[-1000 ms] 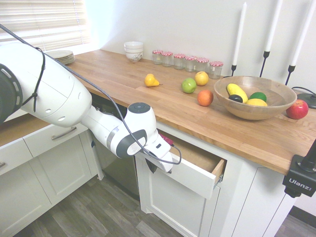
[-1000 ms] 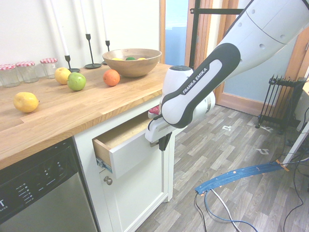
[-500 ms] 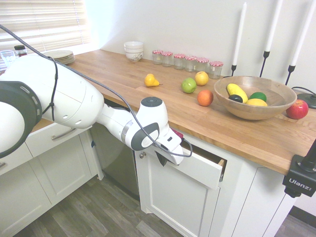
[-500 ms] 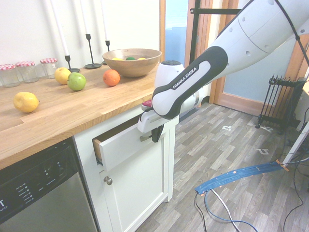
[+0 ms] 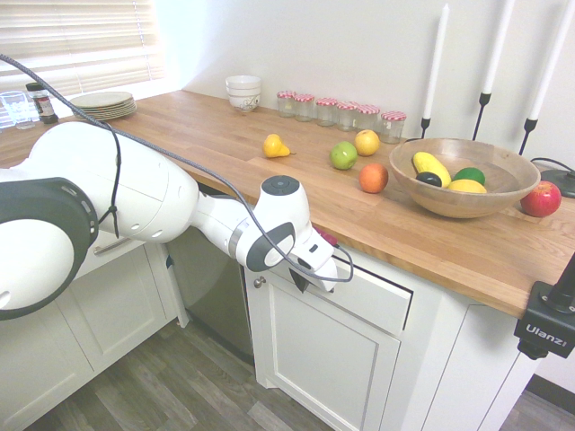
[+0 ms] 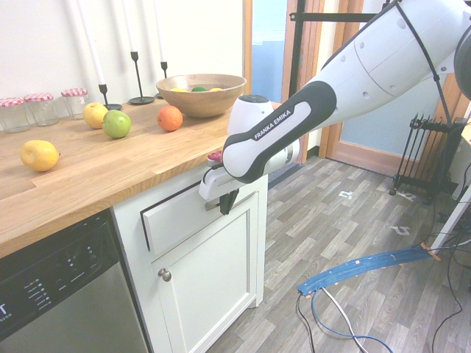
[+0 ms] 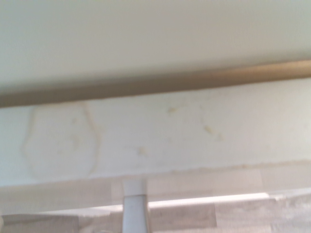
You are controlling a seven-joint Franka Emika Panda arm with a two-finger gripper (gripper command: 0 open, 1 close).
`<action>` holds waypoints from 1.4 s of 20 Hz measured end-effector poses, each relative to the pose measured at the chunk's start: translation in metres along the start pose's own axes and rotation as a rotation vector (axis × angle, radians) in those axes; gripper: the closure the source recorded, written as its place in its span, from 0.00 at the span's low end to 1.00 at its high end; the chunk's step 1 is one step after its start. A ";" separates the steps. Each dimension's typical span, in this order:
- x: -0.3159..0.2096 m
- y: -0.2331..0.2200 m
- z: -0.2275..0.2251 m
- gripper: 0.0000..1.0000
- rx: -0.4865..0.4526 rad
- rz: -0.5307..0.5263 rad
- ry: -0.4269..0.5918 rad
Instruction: Close the drawer
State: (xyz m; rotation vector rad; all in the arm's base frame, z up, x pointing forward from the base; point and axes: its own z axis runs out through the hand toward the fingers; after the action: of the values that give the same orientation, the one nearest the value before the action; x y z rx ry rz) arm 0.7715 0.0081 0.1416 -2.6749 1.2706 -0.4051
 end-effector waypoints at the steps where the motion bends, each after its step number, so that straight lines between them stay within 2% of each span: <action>1: 0.001 -0.001 0.001 1.00 0.002 0.000 0.002; 6: 0.001 0.000 0.002 1.00 -0.006 -0.002 -0.007; 10: -0.004 0.012 0.007 1.00 -0.119 -0.001 -0.109; 14: -0.009 0.026 -0.010 1.00 -0.187 -0.026 -0.133; 21: -0.009 0.049 -0.103 1.00 -0.202 -0.046 -0.142; 28: -0.020 0.108 -0.186 1.00 -0.205 -0.059 -0.160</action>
State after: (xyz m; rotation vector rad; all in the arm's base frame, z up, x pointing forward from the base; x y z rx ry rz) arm 0.6229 -0.0490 0.2884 -2.8495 1.2504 -0.0672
